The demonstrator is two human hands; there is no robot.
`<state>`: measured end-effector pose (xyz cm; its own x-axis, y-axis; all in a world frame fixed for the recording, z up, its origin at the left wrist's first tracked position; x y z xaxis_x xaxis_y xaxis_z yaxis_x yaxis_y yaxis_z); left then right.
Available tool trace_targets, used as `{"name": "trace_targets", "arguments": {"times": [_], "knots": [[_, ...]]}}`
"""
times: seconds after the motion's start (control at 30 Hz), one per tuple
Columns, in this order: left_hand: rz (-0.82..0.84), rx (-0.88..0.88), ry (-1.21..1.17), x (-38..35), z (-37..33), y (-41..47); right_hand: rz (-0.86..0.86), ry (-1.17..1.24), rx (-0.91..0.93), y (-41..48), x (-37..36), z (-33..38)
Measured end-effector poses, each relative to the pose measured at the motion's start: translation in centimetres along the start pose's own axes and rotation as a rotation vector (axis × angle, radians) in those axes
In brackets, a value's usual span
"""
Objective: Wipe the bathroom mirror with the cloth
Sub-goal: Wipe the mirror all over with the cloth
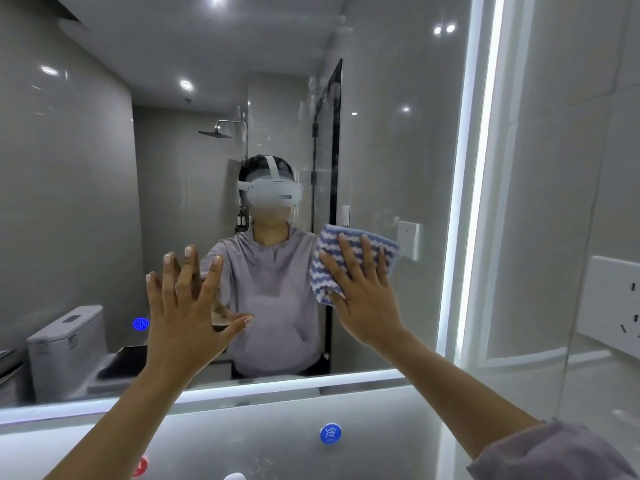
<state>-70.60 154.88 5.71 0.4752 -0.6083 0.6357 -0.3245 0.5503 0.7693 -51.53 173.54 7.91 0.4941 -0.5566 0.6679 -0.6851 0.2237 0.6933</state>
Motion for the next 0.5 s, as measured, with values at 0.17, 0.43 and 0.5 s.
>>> {"name": "trace_targets", "arguments": {"times": [0.17,0.43,0.5], "knots": [[0.008,0.0,0.007,-0.2,0.1,0.0,-0.016,-0.079,0.057,1.1,1.3,-0.9],[-0.001,0.006,0.003,-0.4,0.2,0.0,-0.044,-0.048,0.057,1.0,1.3,-2.4],[0.001,0.008,0.009,-0.4,0.2,0.0,-0.062,-0.013,0.012,1.0,1.4,-3.6]]}}
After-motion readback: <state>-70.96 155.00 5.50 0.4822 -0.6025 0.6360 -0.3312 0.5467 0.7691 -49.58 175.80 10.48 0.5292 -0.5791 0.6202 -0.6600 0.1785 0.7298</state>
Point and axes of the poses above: each hand's wrist, its own y-axis towards the middle knuckle, its own x-axis out of the back of the hand, z = x × y, the point moved 4 cm from there along y, towards the middle knuckle, and after that the axes turned 15 degrees about z, right-handed, at the moved point
